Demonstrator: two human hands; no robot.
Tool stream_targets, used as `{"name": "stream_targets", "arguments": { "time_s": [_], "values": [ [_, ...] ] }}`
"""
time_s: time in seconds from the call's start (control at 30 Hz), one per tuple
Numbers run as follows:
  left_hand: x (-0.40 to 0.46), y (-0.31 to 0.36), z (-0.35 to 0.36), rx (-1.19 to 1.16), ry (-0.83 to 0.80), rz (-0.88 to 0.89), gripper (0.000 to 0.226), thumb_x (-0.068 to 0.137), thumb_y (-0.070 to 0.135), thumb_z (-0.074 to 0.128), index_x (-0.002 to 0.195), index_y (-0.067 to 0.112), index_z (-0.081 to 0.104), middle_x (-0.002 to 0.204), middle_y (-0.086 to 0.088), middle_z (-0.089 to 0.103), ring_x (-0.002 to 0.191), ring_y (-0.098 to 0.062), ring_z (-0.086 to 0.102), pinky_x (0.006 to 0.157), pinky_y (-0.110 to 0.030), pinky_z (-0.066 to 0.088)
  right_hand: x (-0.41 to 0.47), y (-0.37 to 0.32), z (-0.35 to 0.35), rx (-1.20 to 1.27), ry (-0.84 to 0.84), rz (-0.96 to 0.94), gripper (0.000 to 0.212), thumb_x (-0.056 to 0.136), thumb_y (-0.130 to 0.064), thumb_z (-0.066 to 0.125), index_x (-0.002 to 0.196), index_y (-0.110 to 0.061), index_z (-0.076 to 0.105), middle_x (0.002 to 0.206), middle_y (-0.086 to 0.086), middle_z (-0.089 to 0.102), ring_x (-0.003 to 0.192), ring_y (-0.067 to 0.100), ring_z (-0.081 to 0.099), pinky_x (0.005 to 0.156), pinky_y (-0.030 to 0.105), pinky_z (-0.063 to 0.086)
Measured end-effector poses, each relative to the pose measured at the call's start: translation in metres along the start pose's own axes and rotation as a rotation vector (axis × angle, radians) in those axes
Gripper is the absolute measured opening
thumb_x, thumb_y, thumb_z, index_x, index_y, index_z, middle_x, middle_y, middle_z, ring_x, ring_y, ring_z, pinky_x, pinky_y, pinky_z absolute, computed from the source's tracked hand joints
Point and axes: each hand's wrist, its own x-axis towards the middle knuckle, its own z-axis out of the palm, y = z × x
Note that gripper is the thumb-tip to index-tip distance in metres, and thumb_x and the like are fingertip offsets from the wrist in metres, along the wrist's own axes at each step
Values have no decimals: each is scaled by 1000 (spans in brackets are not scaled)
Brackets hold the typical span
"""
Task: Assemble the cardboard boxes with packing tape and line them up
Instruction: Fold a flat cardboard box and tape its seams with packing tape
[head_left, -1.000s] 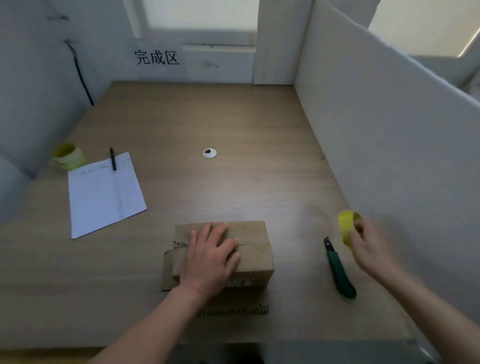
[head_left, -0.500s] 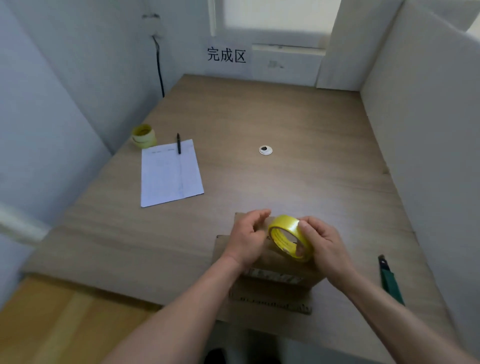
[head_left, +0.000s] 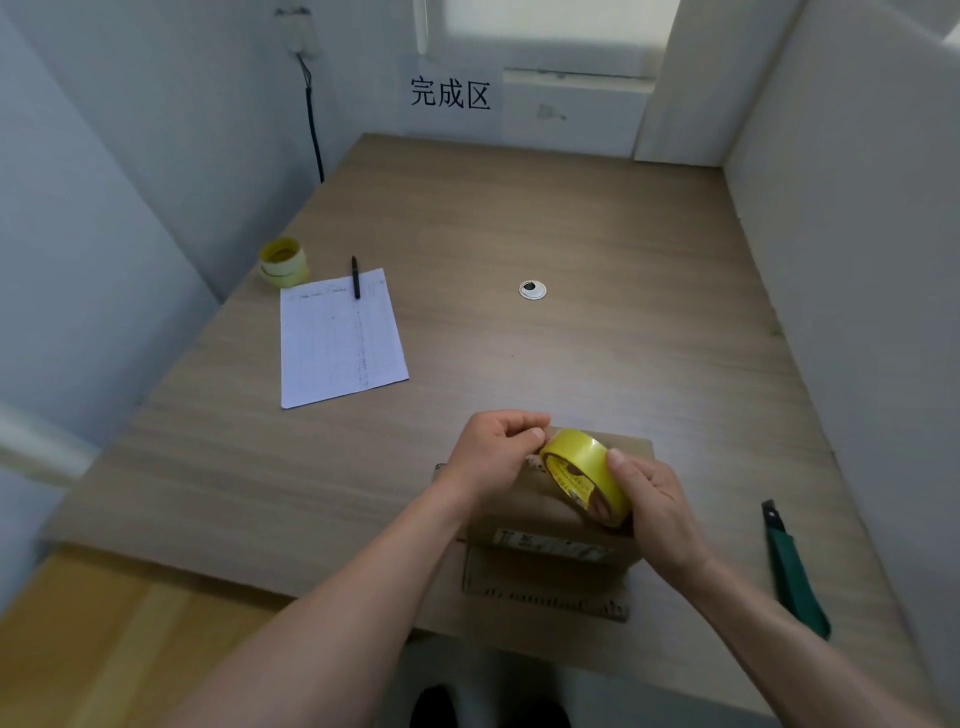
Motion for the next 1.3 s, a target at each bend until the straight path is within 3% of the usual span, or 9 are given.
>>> {"name": "stream_targets", "arguments": {
  "time_s": [0.17,0.4,0.57,0.7,0.83,0.93,1.07,1.2,1.3],
  "values": [
    [8,7,-3,137,-64,-24,28,90,3,65,118,3,68,110,-9,71,92,-8,64,76,-7,48,1,-12,2,22,-41,-59,27,86,-20,44,75,-6,64,60,-8,60,56,1,52,52,14,43],
    [5,15,-7,71,-100,-63,20,90,1,62,109,0,70,84,-7,69,73,-12,62,72,-19,52,6,-7,-3,-84,-46,-105,29,86,-18,42,78,-11,69,66,-3,63,62,5,53,58,18,42],
    [3,15,-9,91,-116,-91,22,88,1,67,109,2,70,93,-11,71,77,-13,64,74,-21,53,8,-4,-4,-123,-64,-106,29,87,-20,42,78,-14,69,68,-2,63,63,6,52,58,21,41],
    [1,13,-6,152,-70,-91,22,91,3,63,111,7,69,92,-4,67,83,-14,63,78,-23,50,6,-3,-5,-151,-110,-113,28,89,-34,49,75,-18,68,68,-3,60,63,6,51,57,19,40],
    [0,10,0,440,14,-31,23,96,8,53,109,13,72,107,-5,69,100,-17,62,89,-26,48,2,4,-7,-264,-158,-89,31,71,-53,65,79,-24,66,70,-4,58,63,6,50,55,18,40],
    [-2,6,0,549,90,-60,24,94,8,50,97,17,72,106,-5,69,100,-20,61,82,-25,45,6,11,-7,-468,-90,-84,26,64,-37,72,79,-19,61,68,0,57,60,10,49,52,22,38],
    [-4,4,-11,530,256,-73,21,91,5,50,93,14,69,106,-6,69,102,-23,61,82,-23,43,12,13,-8,-607,110,-157,11,70,-23,63,77,-26,55,70,2,56,66,16,51,55,25,37],
    [-4,-2,-29,467,303,-115,21,92,5,52,91,13,71,105,-6,70,102,-22,63,83,-21,42,16,9,3,-719,86,-231,28,77,-4,71,94,-23,59,74,-9,57,70,5,52,60,12,36],
    [-5,-10,-35,390,300,-155,22,91,5,54,83,19,70,101,-7,71,101,-23,64,85,-26,46,26,10,7,-779,82,-145,24,77,-8,72,83,-25,56,68,1,61,65,20,56,57,32,43]
  ]
}}
